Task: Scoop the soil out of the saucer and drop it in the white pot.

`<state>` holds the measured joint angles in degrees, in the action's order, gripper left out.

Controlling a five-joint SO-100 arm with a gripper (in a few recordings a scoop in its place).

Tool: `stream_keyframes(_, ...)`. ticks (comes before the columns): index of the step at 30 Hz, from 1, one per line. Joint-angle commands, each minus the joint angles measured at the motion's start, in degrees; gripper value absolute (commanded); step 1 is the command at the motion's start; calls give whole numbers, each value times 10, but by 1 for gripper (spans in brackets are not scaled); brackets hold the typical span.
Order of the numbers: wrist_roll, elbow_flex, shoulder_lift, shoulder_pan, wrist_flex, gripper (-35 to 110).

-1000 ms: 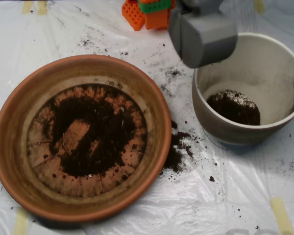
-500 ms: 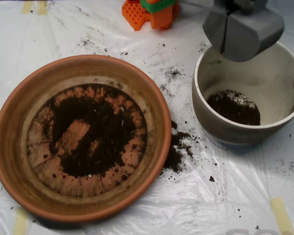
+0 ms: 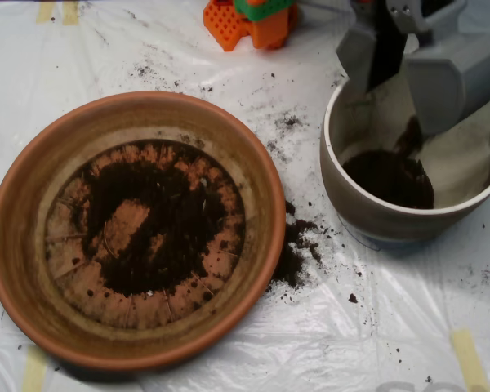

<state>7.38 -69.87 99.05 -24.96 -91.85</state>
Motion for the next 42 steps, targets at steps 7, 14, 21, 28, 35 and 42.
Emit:
stream_keyframes(7, -15, 2, 64, -10, 1, 26)
stream_keyframes(14, -35, 31, 58, -18, -5, 27)
stream_keyframes(21, -69, 107, 34, 34, -11, 28)
stream_keyframes(28, -106, 190, 6, 181, -11, 31)
stream_keyframes(35, -112, 143, -4, 337, -3, 32)
stream_keyframes(42, -74, -136, 68, 428, 146, 35)
